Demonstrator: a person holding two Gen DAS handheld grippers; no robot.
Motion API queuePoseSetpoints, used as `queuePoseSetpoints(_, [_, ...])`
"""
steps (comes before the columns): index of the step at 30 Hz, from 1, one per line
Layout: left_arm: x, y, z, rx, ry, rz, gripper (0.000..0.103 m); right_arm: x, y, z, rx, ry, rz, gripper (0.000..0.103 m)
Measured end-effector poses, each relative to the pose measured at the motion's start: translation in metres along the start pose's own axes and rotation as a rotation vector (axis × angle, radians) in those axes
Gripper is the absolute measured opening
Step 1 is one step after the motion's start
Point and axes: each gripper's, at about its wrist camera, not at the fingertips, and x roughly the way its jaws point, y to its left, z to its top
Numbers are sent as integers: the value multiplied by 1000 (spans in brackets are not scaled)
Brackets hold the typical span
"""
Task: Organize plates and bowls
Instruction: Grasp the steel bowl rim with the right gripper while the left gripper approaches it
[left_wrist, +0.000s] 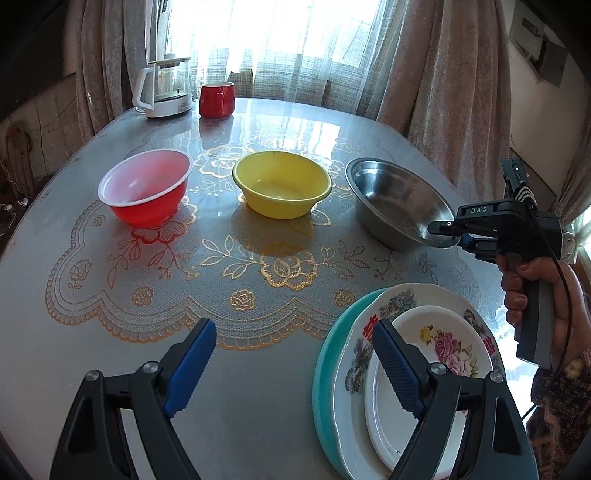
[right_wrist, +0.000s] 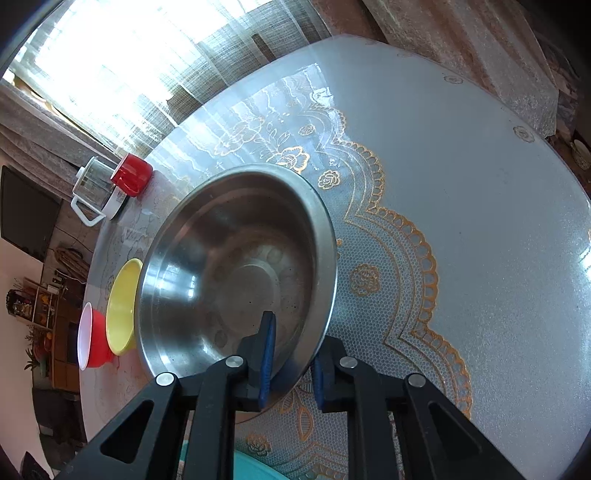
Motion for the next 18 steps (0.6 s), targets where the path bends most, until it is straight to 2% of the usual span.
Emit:
queuePoseSetpoints(9, [9, -17, 33, 32, -8, -9, 87, -21, -10, -28, -39, 1, 9, 17])
queuePoseSetpoints(15, [31, -42, 63, 81, 22, -15, 87, -31, -15, -43, -46, -12, 18, 17])
queuePoseSetpoints(18, [43, -55, 75, 121, 31, -8, 91, -32, -14, -46, -53, -27, 17, 18])
